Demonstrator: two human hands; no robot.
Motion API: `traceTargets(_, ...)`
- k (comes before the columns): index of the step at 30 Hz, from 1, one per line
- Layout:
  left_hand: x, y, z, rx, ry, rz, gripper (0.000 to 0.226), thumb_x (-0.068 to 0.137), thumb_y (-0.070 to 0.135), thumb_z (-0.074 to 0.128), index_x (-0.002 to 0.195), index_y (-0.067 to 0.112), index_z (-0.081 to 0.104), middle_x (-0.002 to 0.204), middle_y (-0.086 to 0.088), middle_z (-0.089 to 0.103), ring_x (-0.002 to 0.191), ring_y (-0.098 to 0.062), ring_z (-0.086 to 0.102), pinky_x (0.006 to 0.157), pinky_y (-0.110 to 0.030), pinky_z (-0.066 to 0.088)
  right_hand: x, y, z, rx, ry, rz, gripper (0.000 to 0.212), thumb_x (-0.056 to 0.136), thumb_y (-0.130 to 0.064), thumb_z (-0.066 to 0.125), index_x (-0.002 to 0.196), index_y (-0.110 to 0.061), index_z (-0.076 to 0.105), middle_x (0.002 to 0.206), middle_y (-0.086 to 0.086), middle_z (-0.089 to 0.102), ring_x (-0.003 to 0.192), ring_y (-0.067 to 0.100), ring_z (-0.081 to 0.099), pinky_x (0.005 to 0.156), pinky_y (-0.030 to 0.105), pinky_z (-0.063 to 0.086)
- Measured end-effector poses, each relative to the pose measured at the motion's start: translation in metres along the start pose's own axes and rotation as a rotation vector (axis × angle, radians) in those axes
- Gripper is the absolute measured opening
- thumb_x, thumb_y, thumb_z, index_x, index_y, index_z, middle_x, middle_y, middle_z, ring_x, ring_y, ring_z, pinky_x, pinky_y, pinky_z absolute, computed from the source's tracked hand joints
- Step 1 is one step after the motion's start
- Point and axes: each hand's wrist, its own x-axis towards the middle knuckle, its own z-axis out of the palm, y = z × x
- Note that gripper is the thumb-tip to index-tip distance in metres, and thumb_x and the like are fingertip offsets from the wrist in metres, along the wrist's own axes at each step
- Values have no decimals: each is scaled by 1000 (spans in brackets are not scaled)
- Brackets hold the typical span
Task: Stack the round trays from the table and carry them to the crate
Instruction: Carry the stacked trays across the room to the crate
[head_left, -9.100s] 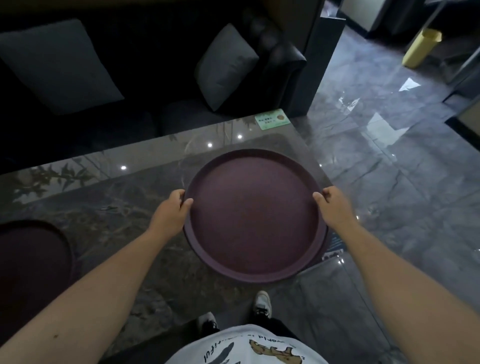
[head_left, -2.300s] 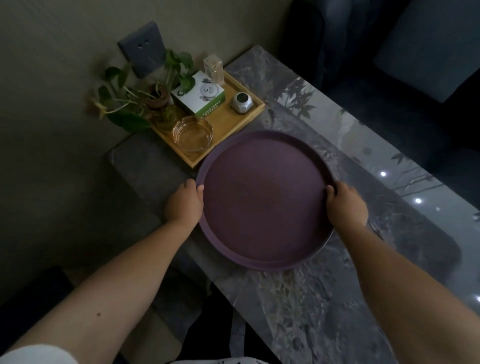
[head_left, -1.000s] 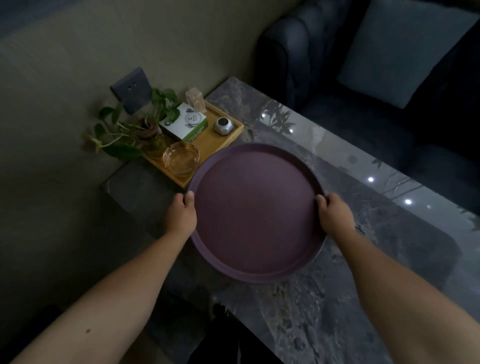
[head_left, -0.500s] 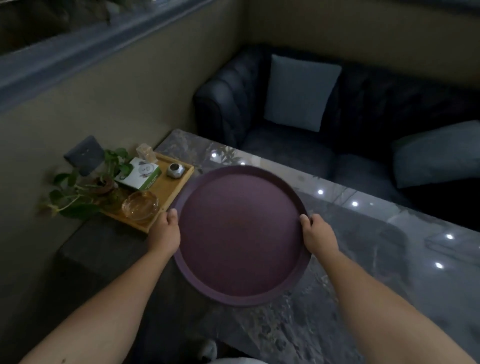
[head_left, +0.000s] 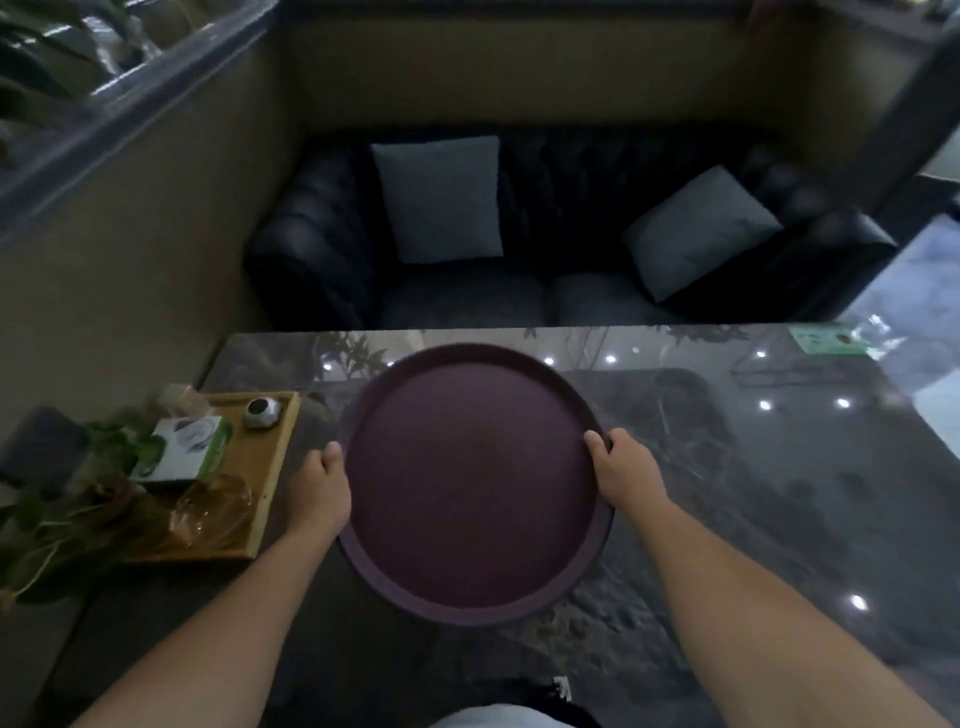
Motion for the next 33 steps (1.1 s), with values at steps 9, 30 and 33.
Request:
traceTargets(9, -25, 88, 74, 6, -215, 292, 41, 99, 43, 28, 90, 11, 53, 98, -21, 60, 90, -34, 55, 72, -38, 33, -64, 96, -75, 51, 257, 300, 44, 96, -49, 34, 80, -11, 48, 94, 23, 63, 87, 39, 57, 71, 41, 41)
traceTargets(30, -363, 239, 295, 155, -753, 837, 48, 95, 53, 23, 84, 14, 49, 80, -2, 56, 72, -20, 53, 61, -38, 37, -356, 405, -228, 34, 599, 957, 50, 97, -49, 26, 88, -10, 56, 93, 18, 65, 82, 35, 58, 68, 39, 41)
traceTargets(33, -408, 251, 317, 181, -797, 905, 48, 96, 51, 24, 82, 12, 50, 80, -5, 56, 77, -28, 54, 68, -41, 39, -392, 435, -238, 82, 635, 1028, 51, 97, -47, 28, 94, -5, 58, 99, 22, 65, 91, 39, 60, 68, 37, 39)
